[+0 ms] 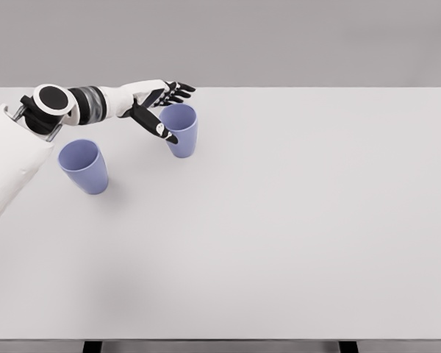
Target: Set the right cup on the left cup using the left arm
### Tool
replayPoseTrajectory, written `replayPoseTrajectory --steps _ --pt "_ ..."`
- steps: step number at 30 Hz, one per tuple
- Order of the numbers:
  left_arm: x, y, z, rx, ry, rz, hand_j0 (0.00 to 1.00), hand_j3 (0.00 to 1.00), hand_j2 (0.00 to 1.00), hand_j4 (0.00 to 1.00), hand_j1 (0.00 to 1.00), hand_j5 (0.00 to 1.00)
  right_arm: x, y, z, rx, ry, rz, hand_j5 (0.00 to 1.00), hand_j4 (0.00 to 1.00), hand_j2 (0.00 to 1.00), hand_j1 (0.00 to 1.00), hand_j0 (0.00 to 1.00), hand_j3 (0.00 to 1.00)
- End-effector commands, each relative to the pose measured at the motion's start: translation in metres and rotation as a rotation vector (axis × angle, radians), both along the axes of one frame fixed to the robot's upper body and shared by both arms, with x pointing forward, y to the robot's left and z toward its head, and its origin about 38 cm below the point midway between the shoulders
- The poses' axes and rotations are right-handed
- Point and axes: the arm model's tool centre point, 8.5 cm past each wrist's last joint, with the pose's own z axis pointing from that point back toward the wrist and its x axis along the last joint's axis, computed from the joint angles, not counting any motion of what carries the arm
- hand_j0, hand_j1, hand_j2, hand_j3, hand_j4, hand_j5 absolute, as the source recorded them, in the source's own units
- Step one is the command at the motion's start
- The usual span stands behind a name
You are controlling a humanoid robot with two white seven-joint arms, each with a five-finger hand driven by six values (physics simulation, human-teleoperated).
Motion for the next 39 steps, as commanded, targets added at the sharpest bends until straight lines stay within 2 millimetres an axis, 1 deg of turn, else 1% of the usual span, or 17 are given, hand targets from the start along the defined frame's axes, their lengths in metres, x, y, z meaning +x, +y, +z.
replayPoseTrajectory --steps 1,6,11,12,15,17,18,27,28,30,31,32,33,37,39 --pt "0.001 0.001 -0.001 -0.004 0.005 0.004 1.00 1.00 1.00 1.00 1.00 1.00 0.000 0.000 0.000 0.000 0.000 0.000 1.00 1.00 1.00 1.00 1.00 1.00" --pt "0.000 -0.001 -0.003 -0.006 0.008 0.002 1.00 1.00 1.00 1.00 1.00 1.00 0.000 0.000 0.000 0.000 0.000 0.000 1.00 1.00 1.00 1.00 1.00 1.00" --pt "0.002 0.001 -0.005 -0.005 0.015 0.011 1.00 1.00 1.00 1.00 1.00 1.00 0.000 0.000 0.000 0.000 0.000 0.000 1.00 1.00 1.00 1.00 1.00 1.00" --pt "0.002 -0.003 -0.007 -0.011 0.020 0.008 1.00 1.00 1.00 1.00 1.00 1.00 0.000 0.000 0.000 0.000 0.000 0.000 1.00 1.00 1.00 1.00 1.00 1.00" --pt "0.002 -0.004 -0.007 -0.012 0.021 0.007 1.00 1.00 1.00 1.00 1.00 1.00 0.000 0.000 0.000 0.000 0.000 0.000 1.00 1.00 1.00 1.00 1.00 1.00" --pt "0.002 -0.004 -0.007 -0.012 0.021 0.008 1.00 1.00 1.00 1.00 1.00 1.00 0.000 0.000 0.000 0.000 0.000 0.000 1.00 1.00 1.00 1.00 1.00 1.00" --pt "0.004 -0.004 -0.011 -0.016 0.034 0.017 1.00 1.00 1.00 1.00 1.00 1.00 0.000 0.000 0.000 0.000 0.000 0.000 1.00 1.00 1.00 1.00 1.00 1.00" --pt "0.004 -0.003 -0.014 -0.016 0.042 0.023 1.00 1.00 1.00 1.00 1.00 1.00 0.000 0.000 0.000 0.000 0.000 0.000 1.00 1.00 1.00 1.00 1.00 1.00" --pt "0.005 -0.002 -0.013 -0.018 0.043 0.025 0.94 0.94 0.94 0.94 0.94 0.94 0.000 0.000 0.000 0.000 0.000 0.000 1.00 1.00 1.00 1.00 1.00 1.00" --pt "0.005 -0.002 -0.013 -0.018 0.043 0.025 0.94 0.94 0.94 0.94 0.94 0.94 0.000 0.000 0.000 0.000 0.000 0.000 1.00 1.00 1.00 1.00 1.00 1.00" --pt "0.004 -0.002 -0.014 -0.020 0.046 0.026 0.77 0.77 0.77 0.77 0.77 0.77 0.000 0.000 0.000 0.000 0.000 0.000 1.00 1.00 1.00 1.00 1.00 1.00" --pt "0.005 -0.003 -0.013 -0.021 0.043 0.024 0.76 0.76 0.76 0.76 0.76 0.76 0.000 0.000 0.000 0.000 0.000 0.000 1.00 1.00 1.00 1.00 1.00 1.00" --pt "0.004 -0.002 -0.014 -0.022 0.044 0.024 0.71 0.71 0.71 0.71 0.71 0.71 0.000 0.000 0.000 0.000 0.000 0.000 1.00 1.00 1.00 1.00 1.00 1.00" --pt "0.004 -0.002 -0.014 -0.023 0.045 0.024 0.67 0.67 0.67 0.67 0.67 0.67 0.000 0.000 0.000 0.000 0.000 0.000 1.00 1.00 1.00 1.00 1.00 1.00" --pt "0.004 -0.002 -0.014 -0.023 0.045 0.024 0.66 0.66 0.66 0.66 0.66 0.66 0.000 0.000 0.000 0.000 0.000 0.000 1.00 1.00 1.00 1.00 1.00 1.00"
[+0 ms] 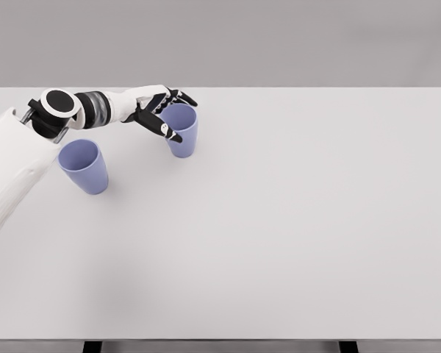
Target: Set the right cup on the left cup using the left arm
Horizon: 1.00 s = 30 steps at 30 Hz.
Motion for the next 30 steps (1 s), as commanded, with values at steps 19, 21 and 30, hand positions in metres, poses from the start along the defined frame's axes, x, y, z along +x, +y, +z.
replayPoseTrajectory --steps 19,21,30 --pt "-0.006 -0.009 0.023 -0.029 -0.051 -0.050 0.66 0.66 0.66 0.66 0.66 0.66 0.000 0.000 0.000 0.000 0.000 0.000 1.00 1.00 1.00 1.00 1.00 1.00" --pt "-0.009 -0.007 0.029 -0.034 -0.063 -0.058 0.66 0.66 0.66 0.66 0.66 0.66 0.000 0.000 0.000 0.000 0.000 0.000 1.00 1.00 1.00 1.00 1.00 1.00" --pt "-0.018 0.001 0.043 -0.047 -0.086 -0.079 0.66 0.66 0.66 0.66 0.66 0.66 0.000 0.000 0.000 0.000 0.000 0.000 1.00 1.00 1.00 1.00 1.00 1.00"
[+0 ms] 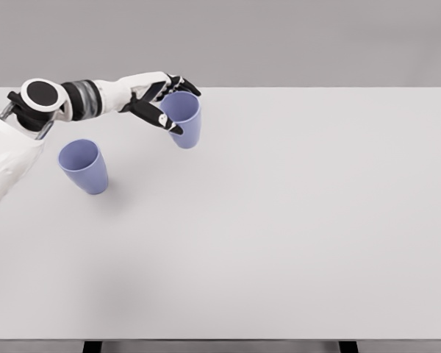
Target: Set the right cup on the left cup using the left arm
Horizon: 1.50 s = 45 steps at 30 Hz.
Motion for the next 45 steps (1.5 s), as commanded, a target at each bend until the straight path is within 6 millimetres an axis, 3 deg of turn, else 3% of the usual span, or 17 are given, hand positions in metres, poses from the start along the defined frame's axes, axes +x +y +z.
replayPoseTrajectory --steps 1,45 --pt "-0.002 0.002 0.004 -0.007 -0.005 -0.004 0.66 0.66 0.66 0.66 0.66 0.66 0.000 0.000 0.000 0.000 0.000 0.000 1.00 1.00 1.00 1.00 1.00 1.00" --pt "-0.048 0.045 0.055 -0.026 -0.067 -0.074 0.66 0.66 0.66 0.66 0.66 0.66 0.000 0.000 0.000 0.000 0.000 0.000 1.00 1.00 1.00 1.00 1.00 1.00"
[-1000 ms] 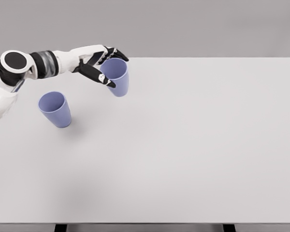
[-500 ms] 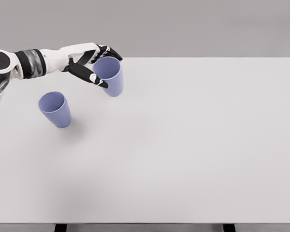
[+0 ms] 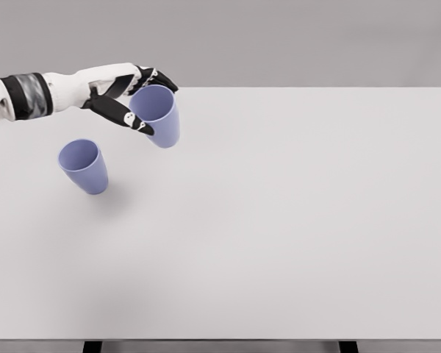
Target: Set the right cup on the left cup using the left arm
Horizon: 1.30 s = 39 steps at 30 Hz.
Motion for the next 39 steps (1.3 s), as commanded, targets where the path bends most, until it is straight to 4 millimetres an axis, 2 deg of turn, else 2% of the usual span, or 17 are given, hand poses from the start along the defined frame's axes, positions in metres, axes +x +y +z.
replayPoseTrajectory --steps 1,17,39 --pt "-0.004 0.003 0.005 -0.004 -0.003 -0.005 0.66 0.66 0.66 0.66 0.66 0.66 0.000 0.000 0.000 0.000 0.000 0.000 1.00 1.00 1.00 1.00 1.00 1.00" --pt "-0.026 0.026 0.028 0.009 -0.022 -0.016 0.66 0.66 0.66 0.66 0.66 0.66 0.000 0.000 0.000 0.000 0.000 0.000 1.00 1.00 1.00 1.00 1.00 1.00" --pt "-0.050 0.059 0.047 0.063 -0.029 0.012 0.66 0.66 0.66 0.66 0.66 0.66 0.000 0.000 0.000 0.000 0.000 0.000 1.00 1.00 1.00 1.00 1.00 1.00"
